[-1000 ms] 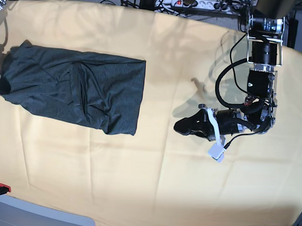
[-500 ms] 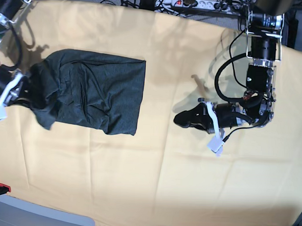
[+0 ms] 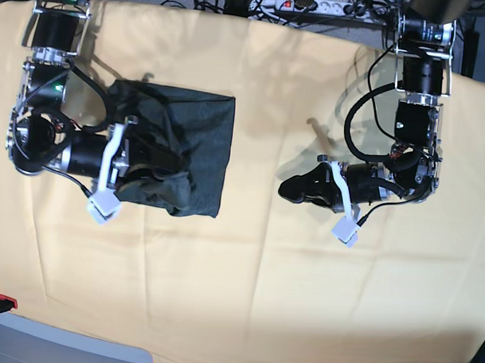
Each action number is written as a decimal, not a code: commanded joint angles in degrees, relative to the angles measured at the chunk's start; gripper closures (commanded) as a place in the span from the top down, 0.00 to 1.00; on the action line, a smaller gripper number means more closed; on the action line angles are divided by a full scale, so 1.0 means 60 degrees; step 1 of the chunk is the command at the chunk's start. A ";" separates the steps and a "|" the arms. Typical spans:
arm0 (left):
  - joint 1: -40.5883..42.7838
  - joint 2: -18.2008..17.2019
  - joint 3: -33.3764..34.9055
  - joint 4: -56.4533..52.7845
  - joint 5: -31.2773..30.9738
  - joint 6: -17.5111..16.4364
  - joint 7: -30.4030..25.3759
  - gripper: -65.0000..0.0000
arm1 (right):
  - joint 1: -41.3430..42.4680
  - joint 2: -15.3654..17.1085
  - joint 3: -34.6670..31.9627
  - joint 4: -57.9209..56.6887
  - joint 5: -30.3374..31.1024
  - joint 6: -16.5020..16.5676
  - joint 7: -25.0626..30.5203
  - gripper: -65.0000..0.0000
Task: Fold the T-shirt properly
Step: 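Fold the collar end with the right gripper over onto the shirt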
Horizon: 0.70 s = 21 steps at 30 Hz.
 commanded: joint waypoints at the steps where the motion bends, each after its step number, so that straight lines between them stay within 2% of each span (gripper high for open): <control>1: -0.0240 -0.0073 -0.0033 0.0131 -0.0262 -0.0079 -0.0171 0.00 | 0.0302 -0.0015 -0.0109 0.0178 0.0340 0.0013 0.0223 0.00; 7: -0.0240 -0.0073 -0.0033 0.0131 -0.0259 -0.0079 -0.0168 0.00 | 0.0765 -0.0554 -0.0565 0.0175 -0.1654 0.0013 0.0299 0.00; 13: -0.0240 -0.0069 -0.0033 0.0131 -0.0262 -0.0079 -0.0171 0.00 | 0.0769 -0.1126 -0.0616 0.0168 -0.3519 0.0013 0.1421 0.00; 14: -0.0240 -0.0069 -0.0033 0.0131 -0.0262 -0.0079 -0.0171 0.00 | 0.0769 -0.1169 -0.0616 0.0168 -0.3654 0.0013 0.1723 0.12; 17: -0.0240 -0.0073 -0.0033 0.0131 -0.0259 -0.0079 -0.0171 0.00 | 0.0918 -0.1188 -0.0616 0.0168 -0.3577 0.0013 0.2025 0.59; 18: -0.0240 -0.0073 -0.0033 0.0131 -0.0255 -0.0079 -0.0168 0.00 | 0.1013 -0.1188 -0.0616 0.0168 -0.3588 0.0013 0.2022 0.66; 21: -0.0244 -0.0073 -0.0033 0.0131 -0.0259 -0.0079 -0.0168 0.00 | 0.1395 -0.1096 -0.0616 0.0171 -0.3585 0.0013 0.1789 0.69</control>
